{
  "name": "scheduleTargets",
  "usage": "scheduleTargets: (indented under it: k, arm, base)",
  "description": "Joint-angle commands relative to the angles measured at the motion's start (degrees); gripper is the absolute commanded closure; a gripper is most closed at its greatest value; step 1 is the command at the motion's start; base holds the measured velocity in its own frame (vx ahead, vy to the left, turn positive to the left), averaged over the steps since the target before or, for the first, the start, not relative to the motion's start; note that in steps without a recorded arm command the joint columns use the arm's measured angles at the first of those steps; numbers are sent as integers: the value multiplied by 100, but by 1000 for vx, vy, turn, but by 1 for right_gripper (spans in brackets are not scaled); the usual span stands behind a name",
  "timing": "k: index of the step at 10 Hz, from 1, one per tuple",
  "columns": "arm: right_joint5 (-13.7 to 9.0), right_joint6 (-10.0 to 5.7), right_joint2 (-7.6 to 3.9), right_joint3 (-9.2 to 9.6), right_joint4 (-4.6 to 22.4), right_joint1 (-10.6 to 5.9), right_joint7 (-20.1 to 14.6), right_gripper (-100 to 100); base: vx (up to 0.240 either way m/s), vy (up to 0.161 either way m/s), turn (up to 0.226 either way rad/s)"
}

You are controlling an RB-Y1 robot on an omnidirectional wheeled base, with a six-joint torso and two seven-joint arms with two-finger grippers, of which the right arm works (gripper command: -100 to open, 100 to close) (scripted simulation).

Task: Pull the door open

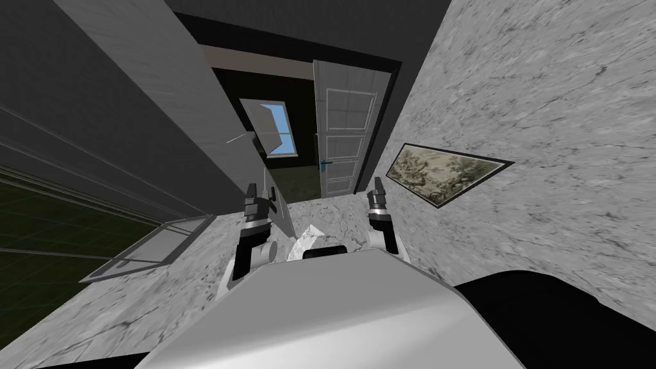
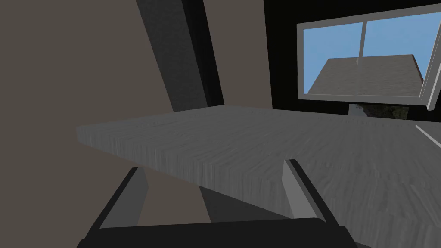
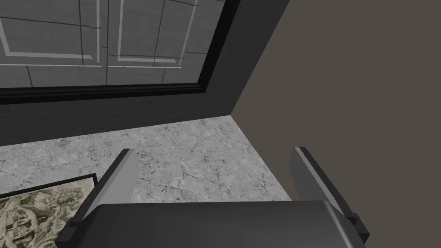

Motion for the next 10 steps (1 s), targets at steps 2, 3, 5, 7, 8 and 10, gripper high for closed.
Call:
scheduleTargets:
  k: [2, 3, 5, 7, 8, 10]
  arm:
    - [-186, -36, -116, -45, 390, -220, 80, -100]
    - [-227, -44, -141, -56, 477, -270, 98, -100]
    - [-346, -67, -205, -85, 727, -411, 149, -100]
    - [-470, -92, -271, -115, 987, -558, 203, -100]
    - [-545, -106, -308, -133, 1145, -647, 235, -100]
    - [-696, -136, -381, -170, 1461, -825, 300, -100]
  base:
    - [65, -13, 119]
    - [87, -12, 66]
    - [79, -13, 67]
    - [73, -16, 87]
    - [78, -5, 98]
    - [78, -18, 104]
